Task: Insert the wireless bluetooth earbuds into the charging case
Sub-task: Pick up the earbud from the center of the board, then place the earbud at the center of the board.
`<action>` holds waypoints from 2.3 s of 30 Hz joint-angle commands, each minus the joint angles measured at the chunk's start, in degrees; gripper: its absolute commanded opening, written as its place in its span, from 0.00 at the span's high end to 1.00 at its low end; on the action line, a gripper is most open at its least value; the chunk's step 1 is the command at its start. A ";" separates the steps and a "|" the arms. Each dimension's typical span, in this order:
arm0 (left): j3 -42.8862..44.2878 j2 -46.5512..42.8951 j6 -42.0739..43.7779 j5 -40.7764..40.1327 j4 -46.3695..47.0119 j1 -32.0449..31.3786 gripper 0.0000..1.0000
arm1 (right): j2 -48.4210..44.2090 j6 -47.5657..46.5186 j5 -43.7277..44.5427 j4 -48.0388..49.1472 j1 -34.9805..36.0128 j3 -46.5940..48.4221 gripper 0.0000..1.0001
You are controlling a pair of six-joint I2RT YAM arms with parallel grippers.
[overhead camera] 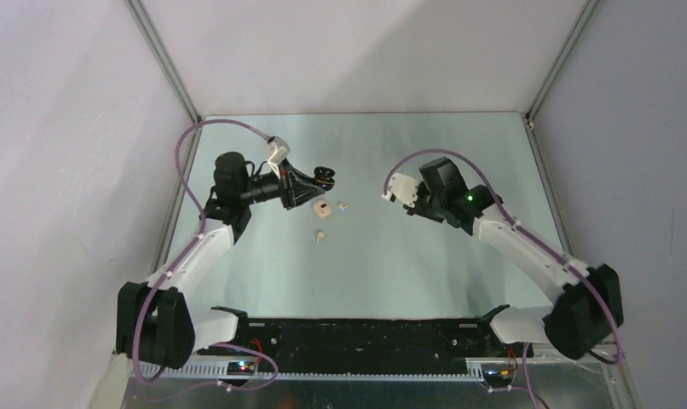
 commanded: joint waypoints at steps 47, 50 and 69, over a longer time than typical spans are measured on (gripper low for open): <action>-3.99 -9.82 -8.11 -9.25 5.43 3.54 1.00 | 51.15 -11.62 13.70 -36.27 15.32 24.09 0.83; -3.89 -9.96 -8.11 -9.24 5.18 3.51 1.00 | 50.93 -11.14 13.58 -33.46 15.30 24.52 0.67; 0.83 -7.76 -2.31 -7.13 -2.52 3.58 1.00 | 13.39 -6.02 -35.61 -26.00 -4.54 20.71 0.53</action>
